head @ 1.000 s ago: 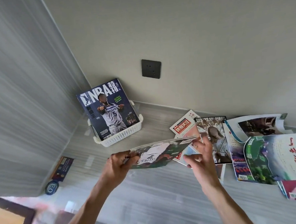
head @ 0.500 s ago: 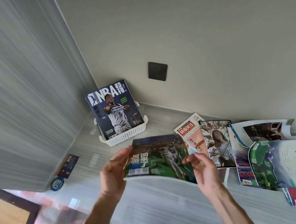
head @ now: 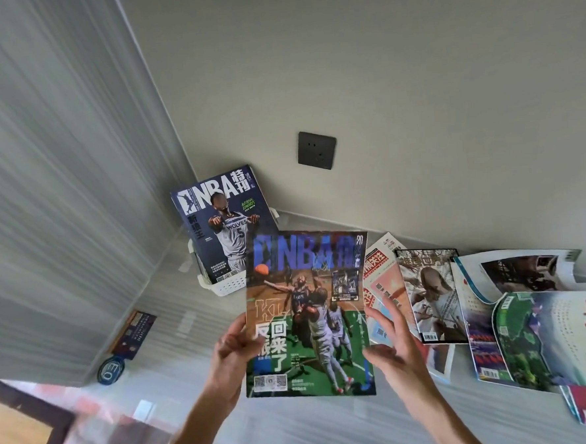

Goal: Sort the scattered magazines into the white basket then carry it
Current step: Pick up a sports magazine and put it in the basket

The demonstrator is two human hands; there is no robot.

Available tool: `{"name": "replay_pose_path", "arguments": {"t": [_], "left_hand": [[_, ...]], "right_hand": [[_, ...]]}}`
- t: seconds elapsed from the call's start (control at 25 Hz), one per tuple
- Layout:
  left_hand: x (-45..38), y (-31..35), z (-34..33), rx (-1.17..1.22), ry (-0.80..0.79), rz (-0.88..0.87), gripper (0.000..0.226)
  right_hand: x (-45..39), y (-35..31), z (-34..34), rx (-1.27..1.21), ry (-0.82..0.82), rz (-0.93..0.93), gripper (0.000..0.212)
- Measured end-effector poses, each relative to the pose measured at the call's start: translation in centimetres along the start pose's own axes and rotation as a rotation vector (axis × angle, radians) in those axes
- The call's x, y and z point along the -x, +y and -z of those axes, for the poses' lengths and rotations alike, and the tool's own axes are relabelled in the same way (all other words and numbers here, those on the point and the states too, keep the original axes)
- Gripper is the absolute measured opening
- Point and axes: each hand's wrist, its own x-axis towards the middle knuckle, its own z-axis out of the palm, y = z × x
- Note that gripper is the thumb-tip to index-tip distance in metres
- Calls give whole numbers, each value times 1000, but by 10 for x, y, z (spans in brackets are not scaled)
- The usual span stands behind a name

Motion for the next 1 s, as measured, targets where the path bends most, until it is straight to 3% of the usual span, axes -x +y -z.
{"name": "replay_pose_path", "arguments": {"t": [0.08,0.16,0.24,0.32,0.4,0.48,0.56,0.68,0.88,1.0], "left_hand": [[-1,2,4,-265,-33,-111,25],[3,-1,2,-348,-58,-165,6],[6,-6,5,-291,-87,-170,18],[5,-4,12,-223,-146,-163,32],[1,2,17,-236,-195,-158,33],[-4,7,21,-281,-165,-173,31],[-8,8,26,-328,-43,-174,36],[-12,13,32,-456,100,-159,43],[-11,53,27,-600,15,-248,37],[-36,116,35,-464,86,-326,35]], "right_hand": [[-13,-4,-6,42,23,-123,100],[-21,-2,-18,37,7,-272,102],[-22,4,-31,17,-35,-387,94],[-24,10,-31,-2,37,-430,68],[-26,7,-25,-9,134,-382,32],[-27,-1,-19,64,119,-285,6],[-26,-5,-22,228,44,-201,13],[-28,1,-32,267,87,-161,23],[-49,-16,-46,520,160,-68,14],[-87,-67,-72,326,156,53,11]]}}
